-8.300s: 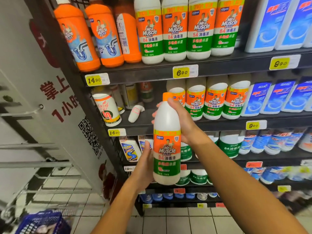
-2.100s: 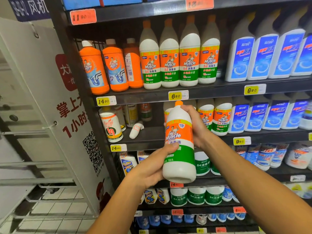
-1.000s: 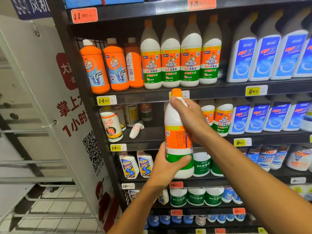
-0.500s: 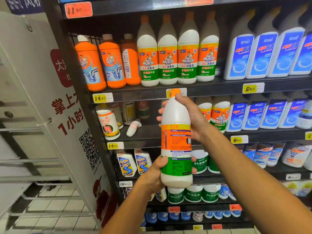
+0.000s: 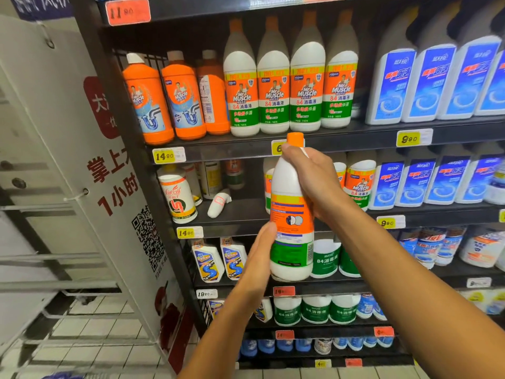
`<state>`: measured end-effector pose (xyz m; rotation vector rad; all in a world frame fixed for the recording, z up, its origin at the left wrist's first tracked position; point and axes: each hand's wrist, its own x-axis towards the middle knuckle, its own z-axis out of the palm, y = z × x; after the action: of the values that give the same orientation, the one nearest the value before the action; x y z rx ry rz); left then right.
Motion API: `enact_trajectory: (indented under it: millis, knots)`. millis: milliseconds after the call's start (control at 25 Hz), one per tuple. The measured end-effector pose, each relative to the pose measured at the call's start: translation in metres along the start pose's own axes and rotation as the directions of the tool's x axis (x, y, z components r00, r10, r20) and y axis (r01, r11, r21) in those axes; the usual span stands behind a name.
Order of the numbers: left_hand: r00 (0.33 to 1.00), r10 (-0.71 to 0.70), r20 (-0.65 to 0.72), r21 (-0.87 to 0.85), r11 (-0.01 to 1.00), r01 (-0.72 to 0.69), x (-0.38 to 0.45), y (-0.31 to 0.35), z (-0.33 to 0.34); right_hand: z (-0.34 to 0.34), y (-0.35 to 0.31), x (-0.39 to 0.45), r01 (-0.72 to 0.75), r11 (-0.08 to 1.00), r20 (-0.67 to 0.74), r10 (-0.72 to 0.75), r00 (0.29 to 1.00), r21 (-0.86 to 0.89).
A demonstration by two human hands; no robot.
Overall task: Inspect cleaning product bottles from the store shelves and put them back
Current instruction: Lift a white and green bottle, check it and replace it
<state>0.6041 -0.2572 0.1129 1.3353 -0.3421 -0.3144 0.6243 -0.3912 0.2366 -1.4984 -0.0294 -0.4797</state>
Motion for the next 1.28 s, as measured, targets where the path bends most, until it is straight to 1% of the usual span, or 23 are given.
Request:
enact_trajectory:
  millis: [80,160,240,280,320,360,400,480,560,600,680,840,920,1000,1120,1280]
  knots:
    - [0.989,0.046,-0.138,0.089,0.995,-0.034,0.0,-0.001,0.016,0.005,0.002,-0.002,-0.003,1.0,-0.054,0.003,0.999,-0.013]
    - [0.973,0.064,-0.221,0.161,0.987,-0.028,-0.002,0.002,0.024,0.007,0.002,-0.002,-0.036,0.999,-0.008,0.036,0.999,-0.037]
    - [0.964,0.071,-0.258,0.108,0.993,-0.044,-0.001,0.0,0.023,0.003,0.001,-0.001,-0.077,0.995,0.073,0.082,0.994,-0.067]
    - [0.957,0.063,-0.285,0.041,0.998,-0.053,0.001,-0.003,0.022,0.0,0.0,0.001,-0.09,0.991,0.107,0.1,0.989,-0.096]
    - [0.958,0.009,-0.286,-0.081,0.996,-0.033,0.002,-0.005,0.02,-0.003,-0.001,0.001,-0.097,0.989,0.134,0.112,0.985,-0.113]
    - [0.969,-0.069,-0.239,-0.213,0.977,0.017,0.003,-0.005,0.017,-0.005,0.0,0.002,-0.103,0.989,0.158,0.119,0.98,-0.108]
    - [0.982,-0.123,-0.146,-0.315,0.946,0.072,0.001,-0.002,0.015,-0.006,0.001,0.001,-0.116,0.99,0.185,0.129,0.974,-0.08]
    - [0.987,-0.148,0.056,-0.443,0.883,0.157,-0.005,0.007,0.013,-0.005,0.005,-0.001,-0.202,0.979,0.246,0.191,0.95,0.018]
    - [0.961,-0.175,0.213,-0.443,0.86,0.254,-0.009,0.012,0.012,-0.002,0.006,-0.004,-0.298,0.948,0.278,0.259,0.925,0.109]
    - [0.947,-0.189,0.259,-0.432,0.854,0.289,-0.009,0.013,0.012,-0.002,0.007,-0.003,-0.315,0.94,0.278,0.27,0.922,0.131]
    - [0.93,-0.208,0.303,-0.426,0.844,0.327,-0.008,0.011,0.009,-0.002,0.009,-0.002,-0.322,0.934,0.269,0.274,0.923,0.157]
    - [0.912,-0.197,0.36,-0.457,0.815,0.357,-0.009,0.006,0.005,-0.004,0.008,-0.004,-0.356,0.916,0.286,0.297,0.911,0.185]
    - [0.889,-0.166,0.426,-0.488,0.786,0.38,-0.013,-0.001,0.005,-0.004,0.007,-0.006,-0.422,0.87,0.341,0.327,0.881,0.255]
    - [0.86,-0.103,0.501,-0.527,0.751,0.397,-0.017,-0.006,0.006,-0.001,0.006,-0.008,-0.462,0.832,0.383,0.336,0.86,0.307]
    - [0.808,-0.061,0.587,-0.535,0.72,0.443,-0.018,-0.012,0.004,0.005,0.01,-0.009,-0.45,0.833,0.344,0.341,0.875,0.321]
    - [0.778,-0.041,0.627,-0.53,0.709,0.464,-0.014,-0.014,-0.006,0.011,0.012,-0.009,-0.432,0.833,0.305,0.337,0.891,0.344]
